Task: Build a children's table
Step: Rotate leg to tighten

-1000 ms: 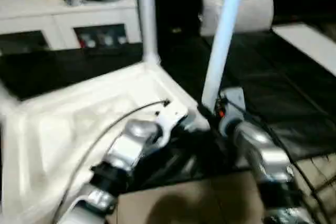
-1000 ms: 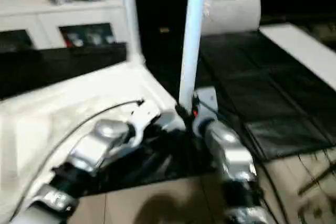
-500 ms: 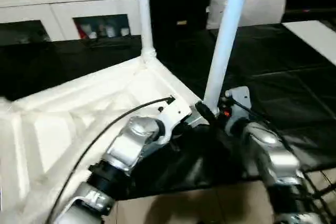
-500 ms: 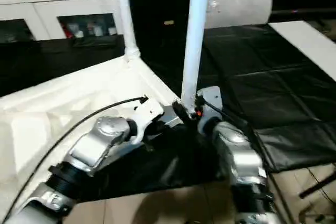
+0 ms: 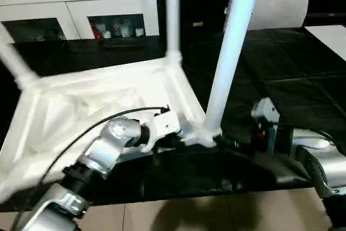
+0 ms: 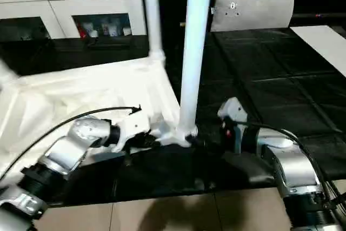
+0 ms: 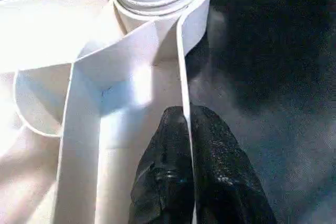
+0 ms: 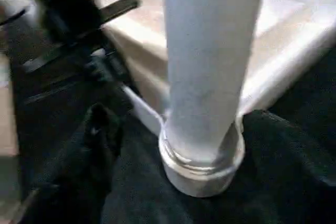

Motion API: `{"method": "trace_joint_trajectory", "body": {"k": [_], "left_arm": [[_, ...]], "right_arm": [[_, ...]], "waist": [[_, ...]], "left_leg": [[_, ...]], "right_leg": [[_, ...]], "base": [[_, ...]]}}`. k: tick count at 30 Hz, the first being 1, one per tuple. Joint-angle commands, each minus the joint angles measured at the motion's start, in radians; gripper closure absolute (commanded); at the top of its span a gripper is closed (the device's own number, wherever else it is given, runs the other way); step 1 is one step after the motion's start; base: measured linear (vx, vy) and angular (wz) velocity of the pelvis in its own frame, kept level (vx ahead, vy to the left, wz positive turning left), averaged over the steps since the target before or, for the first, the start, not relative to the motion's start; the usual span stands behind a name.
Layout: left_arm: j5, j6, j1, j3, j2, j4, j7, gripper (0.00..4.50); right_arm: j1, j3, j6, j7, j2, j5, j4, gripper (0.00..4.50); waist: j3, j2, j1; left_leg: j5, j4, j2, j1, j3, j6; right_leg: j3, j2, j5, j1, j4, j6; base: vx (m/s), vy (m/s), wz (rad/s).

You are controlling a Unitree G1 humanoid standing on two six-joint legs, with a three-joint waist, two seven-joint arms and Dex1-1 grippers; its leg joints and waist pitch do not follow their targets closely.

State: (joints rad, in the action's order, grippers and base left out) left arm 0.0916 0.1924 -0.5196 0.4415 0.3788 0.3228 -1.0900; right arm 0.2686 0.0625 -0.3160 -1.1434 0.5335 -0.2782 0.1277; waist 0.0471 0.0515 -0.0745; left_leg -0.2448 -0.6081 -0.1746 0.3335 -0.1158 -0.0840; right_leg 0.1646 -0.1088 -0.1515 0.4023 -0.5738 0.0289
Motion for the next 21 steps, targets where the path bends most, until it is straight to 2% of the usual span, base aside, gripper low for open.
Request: {"method": "trace_joint_trajectory", "body": {"k": [1, 2, 3, 5, 6, 7, 13, 16, 18, 19, 21], "left_arm": [[0.025, -0.044, 0.014, 0.083, 0.030, 0.015, -0.094, 4.50], [0.018, -0.062, 0.016, 0.090, 0.040, 0.010, -0.122, 4.50], [0.018, -0.062, 0.016, 0.090, 0.040, 0.010, -0.122, 4.50], [0.010, -0.093, 0.015, 0.104, 0.059, 0.004, -0.174, 4.50], [0.010, -0.093, 0.015, 0.104, 0.059, 0.004, -0.174, 4.50], [0.005, -0.121, 0.012, 0.116, 0.075, -0.001, -0.221, 4.50], [0.004, -0.167, -0.005, 0.127, 0.079, 0.014, -0.261, 4.50], [0.007, -0.173, -0.010, 0.128, 0.077, 0.021, -0.262, 4.50], [0.008, -0.176, -0.013, 0.128, 0.074, 0.026, -0.263, 4.50], [0.008, -0.181, -0.016, 0.127, 0.071, 0.034, -0.265, 4.50], [0.008, -0.186, -0.015, 0.126, 0.069, 0.039, -0.268, 4.50]], "right_arm": [[0.014, 0.026, -0.001, -0.051, 0.026, -0.011, 0.005, 0.92], [0.019, 0.035, 0.001, -0.075, 0.034, -0.013, 0.008, 0.92], [0.019, 0.035, 0.001, -0.075, 0.034, -0.013, 0.008, 1.05], [0.028, 0.052, 0.007, -0.125, 0.046, -0.020, 0.020, 1.19], [0.028, 0.052, 0.007, -0.125, 0.046, -0.020, 0.020, 1.19], [0.035, 0.071, 0.013, -0.165, 0.052, -0.021, 0.029, 1.37], [0.042, 0.106, -0.005, -0.222, 0.048, -0.037, 0.028, 1.87], [0.039, 0.116, -0.014, -0.234, 0.048, -0.042, 0.021, 2.02], [0.038, 0.121, -0.019, -0.240, 0.047, -0.044, 0.018, 2.22], [0.034, 0.125, -0.024, -0.246, 0.045, -0.046, 0.017, 2.29], [0.030, 0.126, -0.026, -0.251, 0.043, -0.048, 0.017, 2.41]], "waist": [[-0.062, -0.019, -0.005], [-0.062, -0.021, -0.007], [-0.063, -0.019, -0.014], [-0.063, -0.026, -0.018], [-0.063, -0.023, -0.021], [-0.063, -0.024, -0.022], [-0.062, -0.024, -0.029], [-0.064, -0.023, -0.037], [-0.065, -0.025, -0.038], [-0.066, -0.021, -0.039], [-0.066, -0.022, -0.039]], "left_leg": [[-0.076, 0.075, -0.046, 0.026, -0.005, 0.118], [-0.072, 0.075, -0.047, 0.026, -0.005, 0.119], [-0.065, 0.075, -0.048, 0.024, -0.007, 0.120], [-0.054, 0.075, -0.049, 0.025, -0.008, 0.122], [-0.055, 0.075, -0.050, 0.025, -0.008, 0.121], [-0.058, 0.075, -0.050, 0.023, -0.009, 0.119], [-0.075, 0.077, -0.051, 0.020, -0.011, 0.106], [-0.059, 0.076, -0.053, 0.018, -0.012, 0.101], [-0.049, 0.075, -0.052, 0.021, -0.012, 0.100], [-0.045, 0.074, -0.052, 0.021, -0.012, 0.099], [-0.043, 0.074, -0.050, 0.020, -0.013, 0.100]], "right_leg": [[-0.066, -0.058, -0.340, -0.072, 0.071, 0.127], [-0.067, -0.059, -0.337, -0.072, 0.070, 0.130], [-0.069, -0.060, -0.330, -0.071, 0.068, 0.135], [-0.070, -0.060, -0.320, -0.071, 0.064, 0.144], [-0.070, -0.060, -0.322, -0.071, 0.063, 0.146], [-0.070, -0.061, -0.328, -0.070, 0.063, 0.146], [-0.072, -0.059, -0.342, -0.069, 0.066, 0.142], [-0.075, -0.060, -0.329, -0.068, 0.062, 0.145], [-0.075, -0.060, -0.315, -0.070, 0.060, 0.146], [-0.075, -0.060, -0.310, -0.070, 0.058, 0.148], [-0.074, -0.058, -0.305, -0.069, 0.059, 0.148]], "base": [[0.000, 0.000, 0.00], [0.000, 0.000, 0.00], [0.000, 0.000, 0.00], [0.000, 0.000, 0.00], [0.000, 0.000, 0.00], [0.000, 0.000, 0.00], [0.000, 0.000, 0.00], [0.000, 0.000, 0.00], [0.000, 0.000, 0.00], [0.000, 0.000, 0.00], [0.000, 0.000, 0.00]]}}
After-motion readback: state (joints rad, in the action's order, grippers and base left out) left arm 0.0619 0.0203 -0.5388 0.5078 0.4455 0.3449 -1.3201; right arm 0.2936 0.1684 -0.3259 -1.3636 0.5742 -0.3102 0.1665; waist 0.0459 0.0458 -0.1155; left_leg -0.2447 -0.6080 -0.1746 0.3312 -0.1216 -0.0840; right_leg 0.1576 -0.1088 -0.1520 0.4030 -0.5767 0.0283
